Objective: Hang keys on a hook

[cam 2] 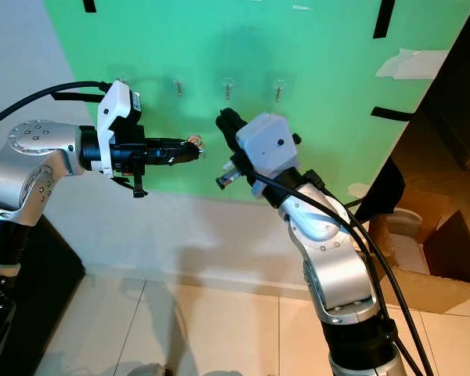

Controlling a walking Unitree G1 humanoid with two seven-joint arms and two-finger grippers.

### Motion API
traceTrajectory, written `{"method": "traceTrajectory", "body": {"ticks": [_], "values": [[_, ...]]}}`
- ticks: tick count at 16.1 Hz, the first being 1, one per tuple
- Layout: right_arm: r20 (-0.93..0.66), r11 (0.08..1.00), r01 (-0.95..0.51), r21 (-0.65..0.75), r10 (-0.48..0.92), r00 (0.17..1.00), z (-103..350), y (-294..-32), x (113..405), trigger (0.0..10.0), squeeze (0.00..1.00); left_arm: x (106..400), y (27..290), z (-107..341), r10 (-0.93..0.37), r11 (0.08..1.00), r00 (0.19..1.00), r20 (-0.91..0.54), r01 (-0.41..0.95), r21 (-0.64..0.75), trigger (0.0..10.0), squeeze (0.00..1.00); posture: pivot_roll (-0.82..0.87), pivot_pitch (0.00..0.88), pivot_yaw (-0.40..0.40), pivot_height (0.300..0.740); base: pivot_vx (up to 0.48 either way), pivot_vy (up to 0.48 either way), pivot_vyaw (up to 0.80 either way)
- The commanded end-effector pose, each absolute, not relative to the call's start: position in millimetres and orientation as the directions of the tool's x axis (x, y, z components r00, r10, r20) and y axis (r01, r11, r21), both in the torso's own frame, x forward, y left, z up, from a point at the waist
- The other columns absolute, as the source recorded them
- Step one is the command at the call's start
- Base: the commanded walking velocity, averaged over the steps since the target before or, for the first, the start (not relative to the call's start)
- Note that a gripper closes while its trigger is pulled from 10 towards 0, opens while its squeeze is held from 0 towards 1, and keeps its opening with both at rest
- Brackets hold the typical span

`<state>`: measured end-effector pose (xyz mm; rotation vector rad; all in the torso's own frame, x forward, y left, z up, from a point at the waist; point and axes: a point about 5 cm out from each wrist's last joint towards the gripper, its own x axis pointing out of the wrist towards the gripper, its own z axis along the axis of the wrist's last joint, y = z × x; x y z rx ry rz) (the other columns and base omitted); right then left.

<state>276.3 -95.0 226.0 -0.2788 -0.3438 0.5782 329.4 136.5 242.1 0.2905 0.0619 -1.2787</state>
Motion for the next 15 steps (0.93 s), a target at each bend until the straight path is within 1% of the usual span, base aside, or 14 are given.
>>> {"method": "traceTrajectory", "body": {"ticks": [1,2,3,5,6,8,9,10,11,12,13,15], "values": [[0.224,0.797,-0.503,-0.336,0.586,0.779,225.0,-93.5,273.0,10.0,0.0,330.3,138.2,243.5,-0.928,0.268,0.306,-0.211,0.944,0.191,10.0,0.0,-0.05,0.0,0.016,0.74,0.0,0.0,0.0],[0.203,0.798,-0.53,-0.285,0.591,0.781,220.5,-93.5,272.6,10.0,1.0,330.4,138.3,243.5,-0.928,0.268,0.307,-0.212,0.944,0.191,10.0,0.0,-0.05,0.0,0.016,0.74,0.0,0.0,0.0],[0.19,0.796,-0.556,-0.241,0.6,0.777,217.3,-93.1,271.7,10.0,1.0,330.5,138.3,243.5,-0.928,0.267,0.306,-0.213,0.944,0.192,10.0,0.0,-0.05,0.0,0.016,0.74,0.0,0.0,0.0],[0.168,0.774,-0.628,-0.082,0.631,0.757,208.4,-90.5,267.3,10.0,1.0,330.5,138.6,244.0,-0.929,0.259,0.299,-0.217,0.946,0.193,10.0,0.0,-0.05,0.0,0.014,0.74,0.0,0.0,0.0],[0.173,0.767,-0.639,0.06,0.622,0.764,205.0,-91.0,266.1,10.0,1.0,330.7,138.9,244.9,-0.931,0.254,0.294,-0.218,0.948,0.194,10.0,0.0,-0.05,0.0,0.015,0.74,0.0,0.0,0.0],[0.181,0.762,-0.63,0.149,0.605,0.775,203.8,-93.3,266.6,10.0,1.0,330.2,138.3,247.2,-0.937,0.244,0.281,-0.206,0.951,0.189,10.0,0.0,-0.05,0.0,0.015,0.74,0.0,0.0,0.0],[0.161,0.787,-0.614,0.059,0.6,0.784,201.9,-96.2,267.3,10.0,1.0,329.7,137.9,248.0,-0.94,0.239,0.275,-0.201,0.953,0.186,10.0,0.0,-0.05,0.0,0.015,0.74,0.0,0.0,0.0],[0.115,0.778,-0.626,-0.055,0.628,0.77,197.4,-94.1,265.4,10.0,1.0,329.6,137.8,247.8,-0.94,0.237,0.273,-0.202,0.953,0.186,10.0,0.0,-0.05,0.0,0.015,0.74,0.0,0.0,0.0],[0.109,0.765,-0.634,-0.107,0.643,0.758,197.3,-91.5,263.7,10.0,1.0,329.5,137.7,247.3,-0.94,0.237,0.273,-0.203,0.954,0.186,10.0,0.0,-0.05,0.0,0.016,0.74,0.0,0.0,0.0],[0.112,0.762,-0.636,-0.125,0.648,0.754,198.3,-90.7,263.1,10.0,1.0,329.6,137.6,247.1,-0.94,0.236,0.272,-0.204,0.954,0.186,10.0,0.0,-0.05,0.0,0.016,0.74,0.0,0.0,0.0],[0.112,0.755,-0.627,-0.194,0.652,0.75,200.1,-89.0,262.0,10.0,1.0,329.1,137.6,246.7,-0.941,0.234,0.27,-0.204,0.954,0.185,10.0,0.0,-0.05,0.0,0.013,0.74,0.0,0.0,0.0],[0.135,0.751,-0.605,-0.262,0.65,0.748,206.4,-86.8,262.5,10.0,1.0,328.2,137.8,245.9,-0.942,0.23,0.267,-0.206,0.955,0.185,10.0,0.0,-0.04,0.0,0.01,0.74,0.0,0.0,0.0]]}}
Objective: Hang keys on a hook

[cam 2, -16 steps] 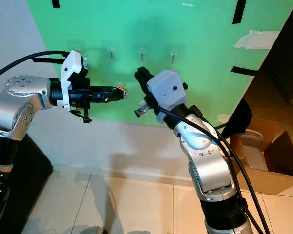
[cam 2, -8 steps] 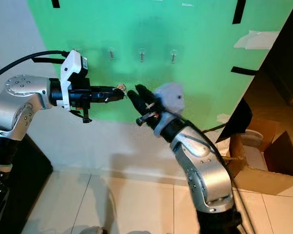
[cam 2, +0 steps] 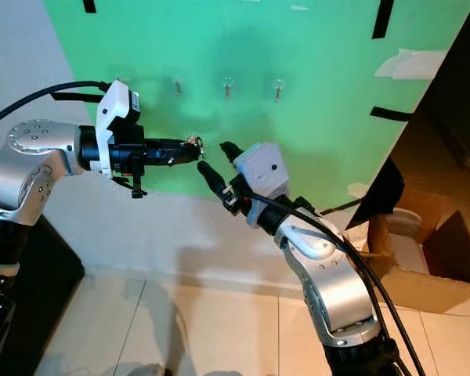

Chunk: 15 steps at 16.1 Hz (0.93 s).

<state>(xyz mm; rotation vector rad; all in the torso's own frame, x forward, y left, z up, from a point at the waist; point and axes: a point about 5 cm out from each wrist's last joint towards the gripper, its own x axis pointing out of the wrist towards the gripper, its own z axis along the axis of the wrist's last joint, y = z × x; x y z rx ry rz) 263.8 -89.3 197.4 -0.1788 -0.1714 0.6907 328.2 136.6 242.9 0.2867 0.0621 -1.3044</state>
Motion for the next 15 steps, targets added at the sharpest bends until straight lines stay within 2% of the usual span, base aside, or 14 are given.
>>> {"method": "traceTrajectory", "body": {"ticks": [1,3,4,9,10,11,12,13,14,15], "values": [[0.138,0.748,-0.602,-0.278,0.652,0.746,207.5,-86.0,262.9,10.0,1.0,328.1,137.7,245.8,-0.942,0.229,0.266,-0.206,0.956,0.185,10.0,0.0,-0.04,0.0,0.01,0.74,0.0,0.0,0.0],[0.135,0.739,-0.593,-0.321,0.655,0.743,209.1,-83.7,263.9,10.0,1.0,328.0,137.5,245.7,-0.942,0.227,0.264,-0.207,0.956,0.185,10.0,0.0,-0.04,0.0,0.01,0.74,0.0,0.0,0.0],[0.124,0.729,-0.589,-0.35,0.659,0.742,207.9,-81.4,264.3,10.0,0.0,328.0,137.3,245.6,-0.942,0.227,0.264,-0.206,0.956,0.185,10.0,0.0,-0.04,0.0,0.007,0.74,0.0,0.0,0.0],[0.108,0.72,-0.554,-0.418,0.644,0.757,206.8,-76.4,271.7,10.0,0.0,328.7,135.9,247.2,-0.944,0.225,0.261,-0.204,0.957,0.186,10.0,0.0,-0.04,0.0,0.006,0.74,0.0,0.0,0.0],[0.108,0.728,-0.542,-0.42,0.633,0.767,207.0,-77.7,273.6,8.9,0.0,328.8,136.1,247.3,-0.943,0.226,0.262,-0.204,0.956,0.186,10.0,0.0,-0.04,0.0,0.006,0.74,0.0,0.0,0.0],[0.106,0.729,-0.538,-0.423,0.63,0.769,206.9,-78.4,274.0,7.2,0.0,328.7,136.1,247.3,-0.943,0.226,0.262,-0.204,0.956,0.186,10.0,0.0,-0.04,0.0,0.006,0.74,0.0,0.0,0.0],[0.095,0.728,-0.53,-0.435,0.623,0.777,205.6,-80.2,275.4,4.1,0.0,328.7,135.9,247.3,-0.943,0.226,0.262,-0.204,0.956,0.186,10.0,0.0,-0.04,0.0,0.007,0.74,0.0,0.0,0.0],[0.083,0.725,-0.526,-0.445,0.618,0.782,203.6,-81.5,276.6,3.8,0.0,328.7,135.7,247.4,-0.943,0.225,0.262,-0.204,0.956,0.187,10.0,0.0,-0.04,0.0,0.007,0.74,0.0,0.0,0.0],[0.063,0.716,-0.522,-0.463,0.614,0.787,200.7,-82.6,277.3,4.4,0.0,328.7,135.5,247.5,-0.944,0.225,0.261,-0.203,0.956,0.187,10.0,0.0,-0.04,0.0,0.008,0.74,0.0,0.0,0.0],[0.048,0.707,-0.523,-0.477,0.615,0.787,198.1,-83.2,277.2,9.3,0.0,328.9,135.6,247.6,-0.943,0.226,0.263,-0.204,0.956,0.188,10.0,0.0,-0.04,0.0,0.008,0.74,0.0,0.0,0.0]]}}
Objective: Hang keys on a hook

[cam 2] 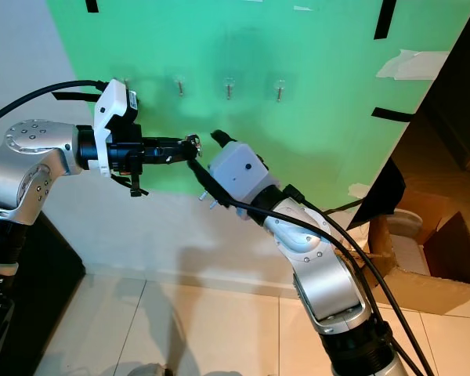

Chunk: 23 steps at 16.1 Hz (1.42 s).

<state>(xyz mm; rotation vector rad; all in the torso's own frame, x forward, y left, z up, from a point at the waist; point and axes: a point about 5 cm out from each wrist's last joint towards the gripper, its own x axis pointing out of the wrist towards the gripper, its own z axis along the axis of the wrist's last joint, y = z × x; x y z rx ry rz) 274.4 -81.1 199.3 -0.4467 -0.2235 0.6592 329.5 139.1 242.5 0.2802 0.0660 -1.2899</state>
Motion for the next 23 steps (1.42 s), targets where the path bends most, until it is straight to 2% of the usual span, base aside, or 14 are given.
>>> {"method": "traceTrajectory", "body": {"ticks": [1,12,13,15,16,17,19,21,22,23], "values": [[0.04,0.701,-0.524,-0.483,0.616,0.787,196.2,-83.9,276.5,10.0,0.0,329.3,136.0,247.6,-0.942,0.228,0.266,-0.205,0.955,0.189,10.0,0.0,-0.04,0.0,0.009,0.74,0.0,0.0,0.0],[0.076,0.732,-0.505,-0.458,0.598,0.798,199.3,-80.2,281.9,10.0,0.0,328.4,133.3,247.3,-0.946,0.214,0.251,-0.206,0.959,0.186,10.0,0.0,-0.04,0.0,0.011,0.74,0.0,0.0,0.0],[0.079,0.732,-0.505,-0.457,0.598,0.797,199.3,-78.9,282.8,9.6,0.0,328.2,132.8,246.9,-0.946,0.212,0.249,-0.206,0.96,0.185,10.0,0.0,-0.04,0.0,0.011,0.74,0.0,0.0,0.0],[0.081,0.735,-0.501,-0.457,0.596,0.799,199.3,-78.1,284.6,7.5,0.0,328.2,132.9,247.0,-0.947,0.209,0.246,-0.206,0.96,0.184,10.0,0.0,-0.04,0.0,0.011,0.74,0.0,0.0,0.0],[0.081,0.739,-0.491,-0.461,0.587,0.806,199.0,-79.1,286.2,5.4,0.0,328.3,133.2,247.1,-0.947,0.209,0.245,-0.207,0.961,0.183,10.0,0.0,-0.03,0.0,0.011,0.74,0.0,0.0,0.0],[0.082,0.744,-0.482,-0.463,0.577,0.812,198.8,-80.3,287.7,4.9,0.0,328.4,133.4,247.1,-0.947,0.209,0.245,-0.207,0.961,0.183,10.0,0.0,-0.03,0.0,0.011,0.74,0.0,0.0,0.0],[0.088,0.755,-0.467,-0.461,0.563,0.822,199.4,-82.3,289.6,3.2,0.0,328.2,133.7,246.7,-0.947,0.208,0.245,-0.209,0.961,0.183,10.0,0.0,-0.03,0.0,0.012,0.74,0.0,0.0,0.0],[0.093,0.762,-0.455,-0.46,0.551,0.829,199.9,-83.9,290.7,2.5,0.0,328.2,133.8,246.2,-0.946,0.208,0.245,-0.212,0.961,0.183,10.0,0.0,-0.04,0.0,0.015,0.74,0.0,0.0,0.0],[0.093,0.762,-0.455,-0.46,0.551,0.829,199.9,-83.9,290.7,2.5,0.0,328.2,133.8,246.2,-0.946,0.208,0.245,-0.212,0.961,0.183,10.0,0.0,-0.04,0.0,0.015,0.74,0.0,0.0,0.0],[0.096,0.765,-0.451,-0.459,0.547,0.831,200.1,-84.3,291.1,1.6,0.0,328.3,134.0,245.9,-0.946,0.209,0.246,-0.212,0.961,0.183,10.0,0.0,-0.04,0.0,0.015,0.74,0.0,0.0,0.0]]}}
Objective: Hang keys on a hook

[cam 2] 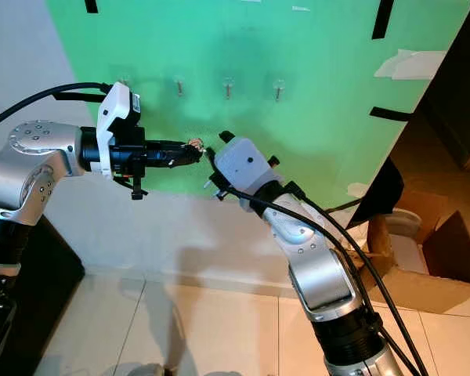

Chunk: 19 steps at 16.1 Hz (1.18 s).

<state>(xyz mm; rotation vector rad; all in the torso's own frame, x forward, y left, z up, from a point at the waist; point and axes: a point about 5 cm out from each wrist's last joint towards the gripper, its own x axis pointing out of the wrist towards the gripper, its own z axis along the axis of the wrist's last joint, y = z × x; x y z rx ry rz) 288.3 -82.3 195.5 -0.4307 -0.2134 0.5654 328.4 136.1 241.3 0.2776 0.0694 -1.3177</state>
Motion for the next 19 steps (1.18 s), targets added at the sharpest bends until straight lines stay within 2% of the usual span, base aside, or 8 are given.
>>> {"method": "traceTrajectory", "body": {"ticks": [1,4,11,12,13,14,15,19], "values": [[0.097,0.766,-0.451,-0.459,0.547,0.831,200.1,-84.2,291.2,1.4,0.0,328.4,134.1,245.8,-0.946,0.21,0.247,-0.212,0.961,0.183,10.0,0.0,-0.04,0.0,0.015,0.74,0.0,0.0,0.0],[0.1,0.765,-0.452,-0.458,0.55,0.829,200.2,-84.1,291.5,0.3,0.0,328.8,134.7,245.4,-0.944,0.213,0.251,-0.213,0.96,0.184,10.0,0.0,-0.04,0.0,0.014,0.74,0.0,0.0,0.0],[0.098,0.772,-0.458,-0.441,0.548,0.83,198.4,-85.2,290.3,0.0,0.0,329.7,135.2,245.5,-0.942,0.229,0.266,-0.204,0.955,0.187,10.0,0.0,-0.03,0.0,0.007,0.74,0.0,0.0,0.0],[0.101,0.792,-0.46,-0.402,0.537,0.837,197.1,-86.6,289.3,0.9,0.0,330.4,135.0,246.6,-0.942,0.239,0.274,-0.193,0.953,0.189,10.0,0.0,-0.03,0.0,0.004,0.74,0.0,0.0,0.0],[0.105,0.812,-0.468,-0.348,0.53,0.842,196.0,-88.0,287.9,10.0,0.0,331.0,134.9,247.8,-0.942,0.247,0.281,-0.181,0.95,0.19,10.0,0.0,-0.03,0.0,0.004,0.74,0.0,0.0,0.0],[0.12,0.829,-0.485,-0.279,0.531,0.839,196.0,-89.6,284.6,10.0,0.69,331.1,134.6,248.7,-0.944,0.251,0.283,-0.171,0.95,0.186,10.0,0.0,-0.03,0.0,0.0,0.74,0.0,0.0,0.0],[0.142,0.832,-0.515,-0.205,0.546,0.825,196.8,-91.3,279.6,10.0,1.0,330.7,134.1,248.8,-0.946,0.251,0.28,-0.163,0.951,0.178,10.0,0.0,-0.03,0.0,-0.002,0.74,0.0,0.0,0.0],[0.18,0.808,-0.585,-0.071,0.587,0.789,197.2,-102.6,263.9,10.0,1.0,326.9,146.3,230.1,-0.921,0.248,0.284,-0.267,0.955,0.161,10.0,0.0,-0.04,0.0,0.008,0.74,0.0,0.0,0.0]]}}
